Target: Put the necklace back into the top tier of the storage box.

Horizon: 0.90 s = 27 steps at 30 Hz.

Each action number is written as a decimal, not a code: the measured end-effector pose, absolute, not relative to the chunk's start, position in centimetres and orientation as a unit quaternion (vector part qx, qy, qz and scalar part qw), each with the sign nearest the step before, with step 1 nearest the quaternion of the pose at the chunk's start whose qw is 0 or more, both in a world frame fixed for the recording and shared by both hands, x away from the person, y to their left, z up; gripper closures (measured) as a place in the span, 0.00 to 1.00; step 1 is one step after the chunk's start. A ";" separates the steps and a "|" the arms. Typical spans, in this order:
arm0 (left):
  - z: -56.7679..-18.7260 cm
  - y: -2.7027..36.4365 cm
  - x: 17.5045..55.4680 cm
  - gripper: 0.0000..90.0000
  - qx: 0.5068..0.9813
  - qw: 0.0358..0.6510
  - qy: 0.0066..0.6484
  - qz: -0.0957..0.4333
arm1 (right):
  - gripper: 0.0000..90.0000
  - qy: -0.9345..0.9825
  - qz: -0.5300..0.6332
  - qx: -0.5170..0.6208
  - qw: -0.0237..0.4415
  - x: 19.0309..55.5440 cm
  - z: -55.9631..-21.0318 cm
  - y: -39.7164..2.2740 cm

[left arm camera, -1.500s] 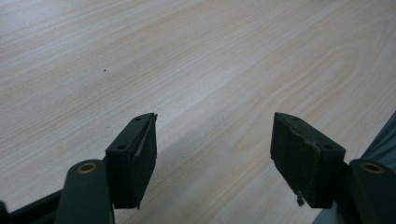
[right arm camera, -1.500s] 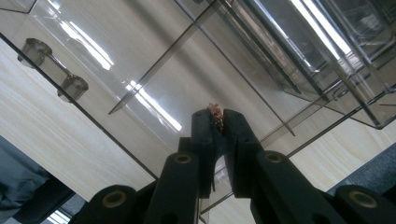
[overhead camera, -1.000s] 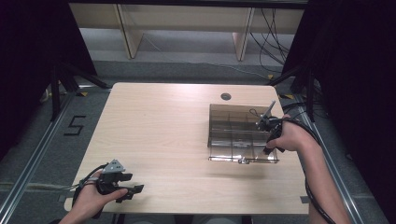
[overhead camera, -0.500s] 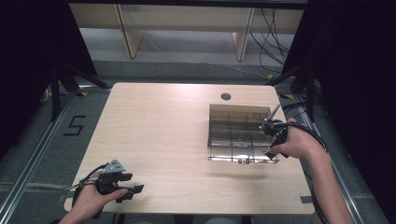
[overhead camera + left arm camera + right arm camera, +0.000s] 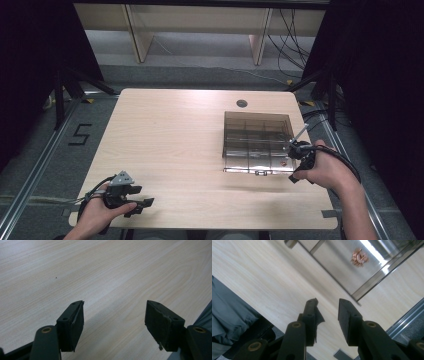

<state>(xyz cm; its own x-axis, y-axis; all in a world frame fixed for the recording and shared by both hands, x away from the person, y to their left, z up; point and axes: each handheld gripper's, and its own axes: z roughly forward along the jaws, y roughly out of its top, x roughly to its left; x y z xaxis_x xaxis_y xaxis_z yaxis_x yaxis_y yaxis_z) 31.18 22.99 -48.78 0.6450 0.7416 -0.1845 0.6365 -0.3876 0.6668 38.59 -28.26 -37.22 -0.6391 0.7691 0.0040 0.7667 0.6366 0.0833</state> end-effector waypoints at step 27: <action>-48.7 23.0 31.2 0.35 0.830 0.368 0.413 0.070 | 0.70 0.895 0.027 0.446 -0.005 35.6 -39.6 -29.6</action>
